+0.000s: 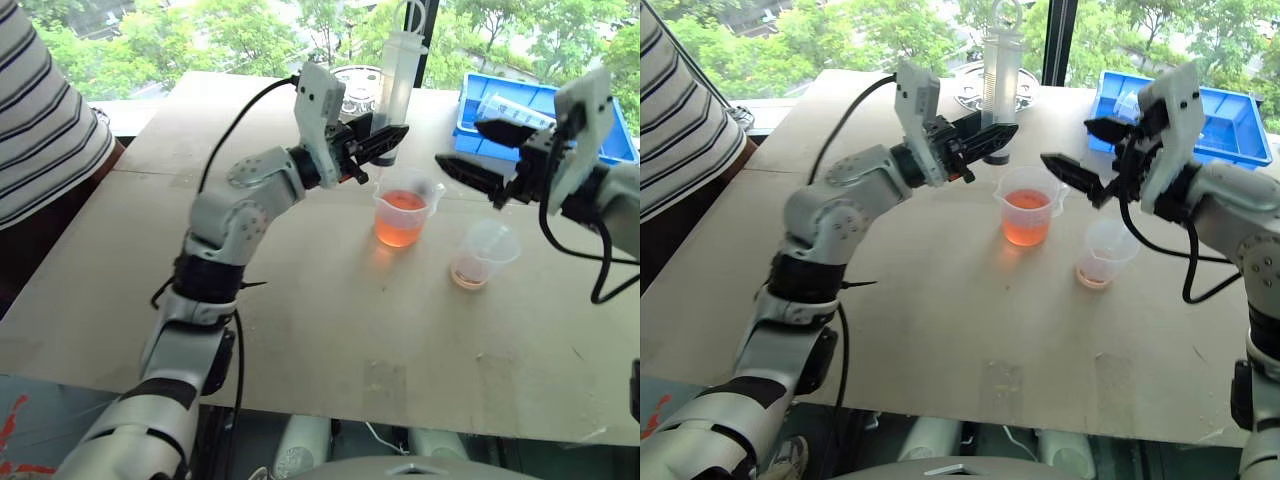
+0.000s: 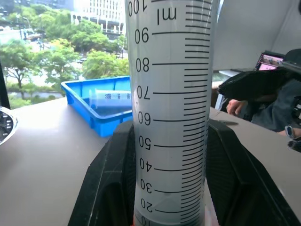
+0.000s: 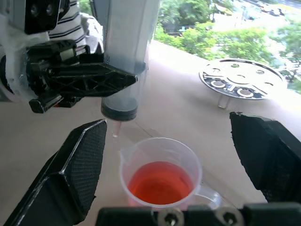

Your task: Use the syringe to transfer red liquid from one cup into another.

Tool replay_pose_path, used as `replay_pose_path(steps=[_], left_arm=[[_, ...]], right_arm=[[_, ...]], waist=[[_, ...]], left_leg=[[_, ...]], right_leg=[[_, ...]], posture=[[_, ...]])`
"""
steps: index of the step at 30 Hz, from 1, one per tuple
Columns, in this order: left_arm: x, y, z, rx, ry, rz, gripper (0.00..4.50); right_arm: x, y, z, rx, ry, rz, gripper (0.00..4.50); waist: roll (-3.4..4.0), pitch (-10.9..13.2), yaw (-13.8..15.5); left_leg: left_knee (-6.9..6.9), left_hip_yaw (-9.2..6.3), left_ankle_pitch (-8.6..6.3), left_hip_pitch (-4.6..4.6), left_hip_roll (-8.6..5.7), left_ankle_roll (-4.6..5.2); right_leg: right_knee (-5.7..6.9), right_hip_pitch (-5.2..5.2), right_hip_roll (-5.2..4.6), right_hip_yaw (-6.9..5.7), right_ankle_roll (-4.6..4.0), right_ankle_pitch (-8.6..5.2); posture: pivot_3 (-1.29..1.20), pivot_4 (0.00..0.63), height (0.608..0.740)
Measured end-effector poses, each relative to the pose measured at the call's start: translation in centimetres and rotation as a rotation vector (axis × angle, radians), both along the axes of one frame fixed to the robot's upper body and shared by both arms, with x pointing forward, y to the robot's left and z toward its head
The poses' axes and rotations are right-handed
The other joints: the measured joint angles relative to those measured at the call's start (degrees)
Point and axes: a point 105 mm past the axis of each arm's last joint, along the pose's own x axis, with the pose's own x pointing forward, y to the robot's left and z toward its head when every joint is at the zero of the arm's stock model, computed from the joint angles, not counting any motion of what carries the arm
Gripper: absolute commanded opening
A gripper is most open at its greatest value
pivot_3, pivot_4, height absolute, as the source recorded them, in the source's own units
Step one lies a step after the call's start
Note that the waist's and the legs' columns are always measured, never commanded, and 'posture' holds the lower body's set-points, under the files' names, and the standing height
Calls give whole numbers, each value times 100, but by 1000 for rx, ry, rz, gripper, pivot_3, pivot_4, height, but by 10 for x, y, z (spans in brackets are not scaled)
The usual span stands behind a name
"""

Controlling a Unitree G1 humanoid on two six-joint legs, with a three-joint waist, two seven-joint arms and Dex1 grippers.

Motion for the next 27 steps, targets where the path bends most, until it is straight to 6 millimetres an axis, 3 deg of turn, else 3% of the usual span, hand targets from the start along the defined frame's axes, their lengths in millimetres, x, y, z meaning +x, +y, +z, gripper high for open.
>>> replay_pose_path(steps=[3, 6, 11, 27], left_arm=[[15, -5, -24, 7, -7, -22, 1396], [18, -15, -32, 16, -13, -90, 1396], [16, -25, -31, 18, -57, -174, 1396], [22, -20, -33, 1, -128, -133, 1396]], right_arm=[[8, -1, 7, 13, -1, -59, 4500], [17, -3, 10, 20, 4, -118, 4500], [26, -1, 18, 47, 19, -167, 4500], [38, 12, 29, 80, 142, -103, 4500]], waist=[[0, 0, -50], [0, 0, -84], [0, 0, -102], [1, -1, -101]], left_leg=[[2, 5, -7, -19, 8, 12], [27, 5, 1, -92, 4, 11], [23, 12, 1, -89, 3, 16], [24, 12, -11, -84, 7, 37]], right_leg=[[0, -20, 0, 2, 2, 0], [23, -91, 6, 0, 6, 3], [24, -91, 8, 4, 6, 3], [44, -94, 18, 4, 6, 3]], posture=[[0, 150, 740], [0, 150, 740], [0, 150, 740], [0, 150, 740]])
